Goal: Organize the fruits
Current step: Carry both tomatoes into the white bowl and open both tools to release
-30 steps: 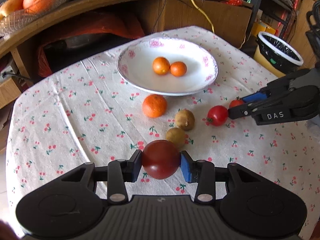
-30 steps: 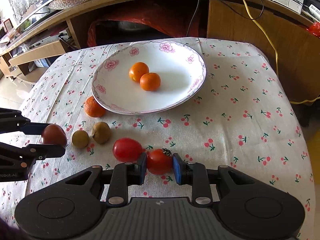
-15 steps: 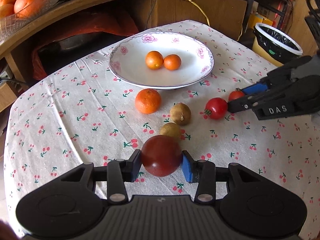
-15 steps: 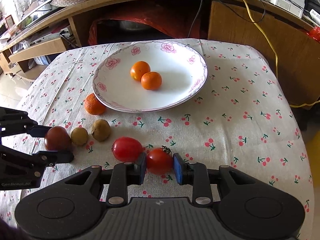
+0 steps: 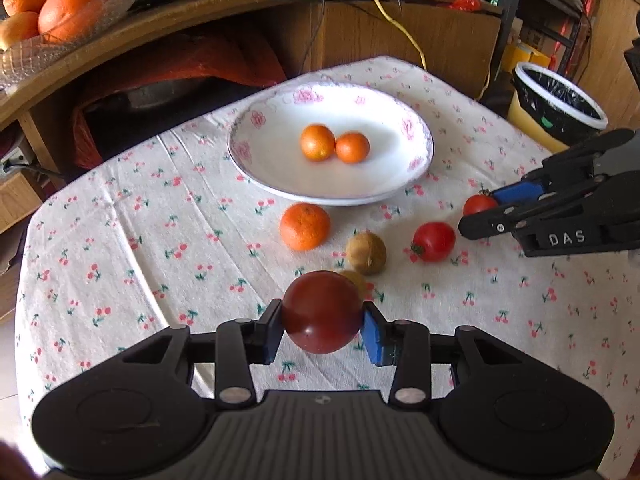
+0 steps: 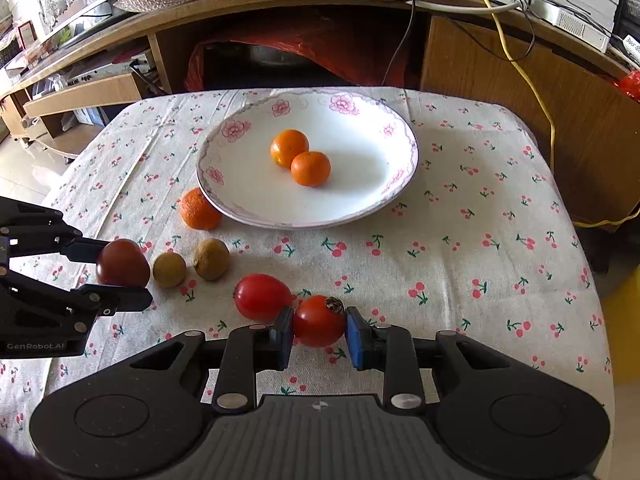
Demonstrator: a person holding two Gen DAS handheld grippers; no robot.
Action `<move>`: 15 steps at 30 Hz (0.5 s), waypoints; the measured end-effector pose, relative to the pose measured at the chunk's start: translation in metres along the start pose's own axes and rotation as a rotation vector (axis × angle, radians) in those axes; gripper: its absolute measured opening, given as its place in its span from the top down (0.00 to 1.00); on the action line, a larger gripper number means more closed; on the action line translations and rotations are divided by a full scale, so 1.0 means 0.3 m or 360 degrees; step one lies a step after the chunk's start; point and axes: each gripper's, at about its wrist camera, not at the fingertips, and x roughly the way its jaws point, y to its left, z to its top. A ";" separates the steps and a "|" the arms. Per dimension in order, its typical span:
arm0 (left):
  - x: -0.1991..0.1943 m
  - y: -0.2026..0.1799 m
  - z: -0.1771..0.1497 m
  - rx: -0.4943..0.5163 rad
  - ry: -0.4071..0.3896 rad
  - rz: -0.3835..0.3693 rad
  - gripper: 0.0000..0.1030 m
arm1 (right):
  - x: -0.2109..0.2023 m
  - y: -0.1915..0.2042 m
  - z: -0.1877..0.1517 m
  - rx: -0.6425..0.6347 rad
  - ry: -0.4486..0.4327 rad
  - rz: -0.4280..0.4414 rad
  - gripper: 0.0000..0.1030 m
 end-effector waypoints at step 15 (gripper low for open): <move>0.009 -0.012 0.138 0.0008 -0.0124 0.0025 0.53 | -0.015 0.020 0.099 0.0040 -0.0127 0.0010 0.78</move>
